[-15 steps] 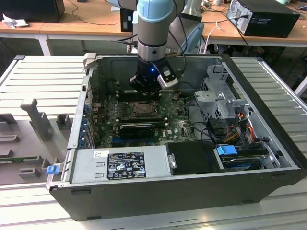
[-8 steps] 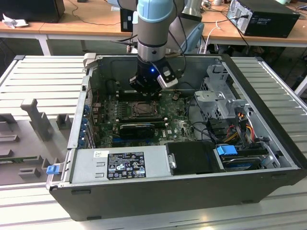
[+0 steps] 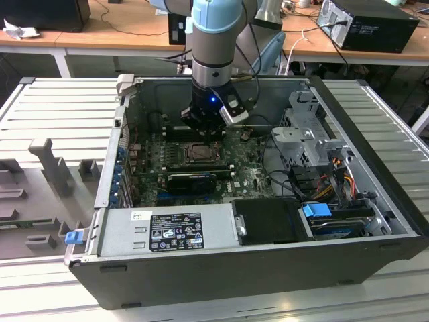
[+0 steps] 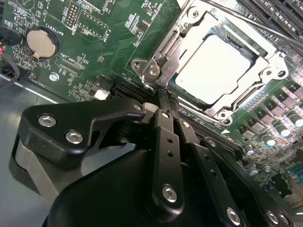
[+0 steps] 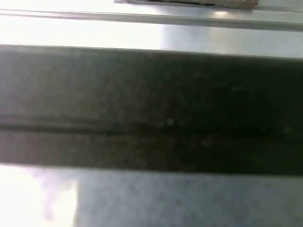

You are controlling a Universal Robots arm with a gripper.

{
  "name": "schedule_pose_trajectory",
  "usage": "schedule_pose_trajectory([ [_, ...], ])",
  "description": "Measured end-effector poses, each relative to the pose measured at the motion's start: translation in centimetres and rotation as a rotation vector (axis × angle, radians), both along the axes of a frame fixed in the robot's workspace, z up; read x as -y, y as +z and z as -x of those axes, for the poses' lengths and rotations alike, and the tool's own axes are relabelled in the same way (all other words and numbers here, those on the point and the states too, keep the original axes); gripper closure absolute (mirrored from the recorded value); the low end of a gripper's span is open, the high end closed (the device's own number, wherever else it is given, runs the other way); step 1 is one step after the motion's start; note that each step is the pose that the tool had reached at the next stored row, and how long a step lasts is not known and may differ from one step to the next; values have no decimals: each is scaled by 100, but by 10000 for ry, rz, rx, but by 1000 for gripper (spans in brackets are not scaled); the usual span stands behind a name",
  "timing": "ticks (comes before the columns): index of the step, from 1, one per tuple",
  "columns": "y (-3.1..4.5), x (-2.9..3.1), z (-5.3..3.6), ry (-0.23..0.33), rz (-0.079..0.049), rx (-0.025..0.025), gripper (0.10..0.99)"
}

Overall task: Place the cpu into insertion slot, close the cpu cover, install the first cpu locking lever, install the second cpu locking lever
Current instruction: 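Install the first cpu locking lever, then install the second cpu locking lever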

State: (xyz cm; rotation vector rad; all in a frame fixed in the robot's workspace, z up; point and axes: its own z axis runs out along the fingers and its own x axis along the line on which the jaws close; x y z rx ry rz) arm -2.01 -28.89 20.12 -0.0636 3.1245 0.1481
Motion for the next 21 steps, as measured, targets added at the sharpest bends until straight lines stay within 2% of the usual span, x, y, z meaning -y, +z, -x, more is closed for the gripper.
schedule_pose_trajectory([
  [3,58,0,0,1,-1,-2,980],
  [5,208,0,0,0,2,-6,980],
  [6,236,0,0,1,7,-7,980],
  [9,236,55,0,0,40,-7,980],
  [13,235,62,0,1,40,-7,980],
  [16,232,107,-2,1,40,-7,980],
  [21,234,117,-3,1,42,-7,980],
])
